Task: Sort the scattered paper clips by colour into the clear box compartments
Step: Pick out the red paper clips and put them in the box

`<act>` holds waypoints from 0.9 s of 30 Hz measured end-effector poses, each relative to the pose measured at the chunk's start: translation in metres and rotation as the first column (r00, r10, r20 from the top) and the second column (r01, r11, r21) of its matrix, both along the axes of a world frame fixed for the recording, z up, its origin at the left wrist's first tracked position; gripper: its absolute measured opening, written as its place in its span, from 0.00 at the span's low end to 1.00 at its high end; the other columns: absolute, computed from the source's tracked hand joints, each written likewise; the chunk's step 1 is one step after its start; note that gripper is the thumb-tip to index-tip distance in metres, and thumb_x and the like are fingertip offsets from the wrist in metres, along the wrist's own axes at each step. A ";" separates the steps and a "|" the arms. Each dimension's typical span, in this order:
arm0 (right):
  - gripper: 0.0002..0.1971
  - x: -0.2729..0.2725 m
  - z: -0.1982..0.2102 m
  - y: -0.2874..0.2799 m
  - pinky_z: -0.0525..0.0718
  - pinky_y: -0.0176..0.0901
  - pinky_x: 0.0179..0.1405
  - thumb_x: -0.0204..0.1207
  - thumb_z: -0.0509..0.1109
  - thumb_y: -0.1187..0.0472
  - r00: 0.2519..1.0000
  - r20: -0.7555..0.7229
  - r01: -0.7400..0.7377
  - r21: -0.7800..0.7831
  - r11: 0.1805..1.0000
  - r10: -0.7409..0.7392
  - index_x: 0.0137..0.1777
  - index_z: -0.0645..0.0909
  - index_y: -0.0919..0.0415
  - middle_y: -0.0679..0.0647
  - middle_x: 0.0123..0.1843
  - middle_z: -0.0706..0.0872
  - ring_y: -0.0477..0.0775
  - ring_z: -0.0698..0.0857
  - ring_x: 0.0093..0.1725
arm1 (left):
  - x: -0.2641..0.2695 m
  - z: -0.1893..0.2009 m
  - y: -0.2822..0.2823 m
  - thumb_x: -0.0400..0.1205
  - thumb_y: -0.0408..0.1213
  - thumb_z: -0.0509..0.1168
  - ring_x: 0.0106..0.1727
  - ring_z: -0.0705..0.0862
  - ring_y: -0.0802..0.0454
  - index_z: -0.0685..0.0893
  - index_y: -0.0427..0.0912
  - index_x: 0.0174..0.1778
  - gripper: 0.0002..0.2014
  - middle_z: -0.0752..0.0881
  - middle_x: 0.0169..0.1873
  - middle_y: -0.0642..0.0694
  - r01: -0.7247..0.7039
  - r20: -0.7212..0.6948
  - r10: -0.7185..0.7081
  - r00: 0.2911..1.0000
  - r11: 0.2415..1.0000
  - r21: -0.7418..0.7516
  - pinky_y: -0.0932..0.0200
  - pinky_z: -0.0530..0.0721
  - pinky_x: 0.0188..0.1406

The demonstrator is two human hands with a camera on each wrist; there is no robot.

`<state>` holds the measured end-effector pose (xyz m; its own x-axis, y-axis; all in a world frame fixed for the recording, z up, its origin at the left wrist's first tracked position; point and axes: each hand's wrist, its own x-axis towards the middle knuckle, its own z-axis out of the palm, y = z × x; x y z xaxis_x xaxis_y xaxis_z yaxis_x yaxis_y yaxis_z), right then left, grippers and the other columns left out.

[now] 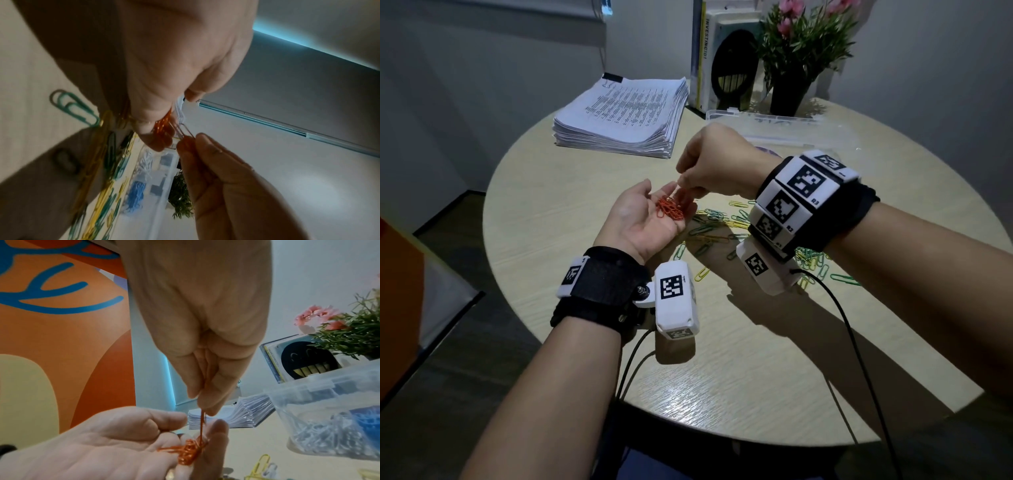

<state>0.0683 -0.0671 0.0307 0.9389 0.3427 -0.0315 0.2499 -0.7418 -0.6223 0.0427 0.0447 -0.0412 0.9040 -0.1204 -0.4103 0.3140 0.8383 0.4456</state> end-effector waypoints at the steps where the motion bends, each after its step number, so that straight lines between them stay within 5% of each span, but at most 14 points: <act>1: 0.07 0.001 0.001 0.000 0.90 0.57 0.47 0.73 0.73 0.70 1.000 -0.004 -0.008 0.008 1.000 0.008 0.50 0.87 0.67 0.65 0.44 0.91 0.61 0.92 0.43 | 0.001 0.000 -0.001 0.89 0.46 0.45 0.45 0.81 0.43 0.76 0.33 0.51 0.21 0.82 0.45 0.34 -0.007 -0.007 0.007 1.000 1.000 -0.008 0.49 0.78 0.56; 8: 0.07 0.006 0.018 -0.035 0.90 0.53 0.48 0.78 0.67 0.74 0.998 -0.013 0.066 0.087 0.994 -0.065 0.52 0.85 0.71 0.68 0.47 0.89 0.62 0.91 0.46 | 0.001 0.009 -0.007 0.88 0.37 0.50 0.40 0.80 0.45 0.77 0.32 0.44 0.15 0.79 0.37 0.36 -0.037 -0.029 0.037 0.999 0.999 -0.009 0.49 0.81 0.45; 11: 0.09 0.021 0.021 -0.074 0.88 0.46 0.45 0.78 0.65 0.72 0.979 0.157 0.155 -0.177 0.972 -0.128 0.52 0.87 0.68 0.61 0.49 0.89 0.59 0.88 0.48 | 0.004 0.014 -0.007 0.87 0.37 0.52 0.38 0.79 0.46 0.77 0.33 0.42 0.14 0.79 0.36 0.37 -0.037 -0.032 0.038 0.999 0.999 0.020 0.51 0.81 0.44; 14: 0.15 0.035 0.017 -0.109 0.87 0.52 0.52 0.74 0.61 0.73 0.963 0.241 0.232 -0.498 0.835 -0.124 0.55 0.86 0.71 0.66 0.54 0.88 0.65 0.86 0.53 | 0.008 0.023 -0.011 0.88 0.43 0.51 0.38 0.77 0.48 0.77 0.33 0.43 0.18 0.77 0.36 0.38 -0.034 -0.045 0.036 0.998 0.998 0.055 0.52 0.80 0.43; 17: 0.13 0.038 0.011 -0.137 0.81 0.44 0.36 0.72 0.63 0.73 0.969 0.177 0.248 -0.621 0.744 -0.174 0.53 0.85 0.73 0.67 0.49 0.86 0.65 0.82 0.44 | 0.013 0.032 -0.019 0.87 0.51 0.53 0.38 0.74 0.51 0.76 0.32 0.45 0.22 0.75 0.38 0.39 0.005 -0.047 0.000 0.999 0.994 0.107 0.57 0.80 0.43; 19: 0.09 0.039 0.005 -0.150 0.75 0.42 0.34 0.72 0.62 0.74 0.964 0.174 0.267 -0.645 0.716 -0.202 0.47 0.84 0.73 0.66 0.44 0.83 0.63 0.78 0.40 | 0.016 0.038 -0.028 0.87 0.48 0.56 0.37 0.73 0.52 0.76 0.32 0.43 0.20 0.74 0.39 0.38 0.013 -0.042 -0.007 0.999 0.992 0.126 0.61 0.79 0.39; 27: 0.13 0.048 -0.016 -0.178 0.82 0.45 0.44 0.75 0.62 0.74 0.926 0.325 0.341 -0.500 0.796 -0.193 0.50 0.87 0.67 0.65 0.50 0.88 0.65 0.85 0.50 | 0.044 0.060 -0.070 0.88 0.32 0.52 0.29 0.69 0.58 0.76 0.35 0.43 0.11 0.72 0.33 0.43 0.147 -0.002 -0.155 0.988 0.933 0.328 0.70 0.72 0.16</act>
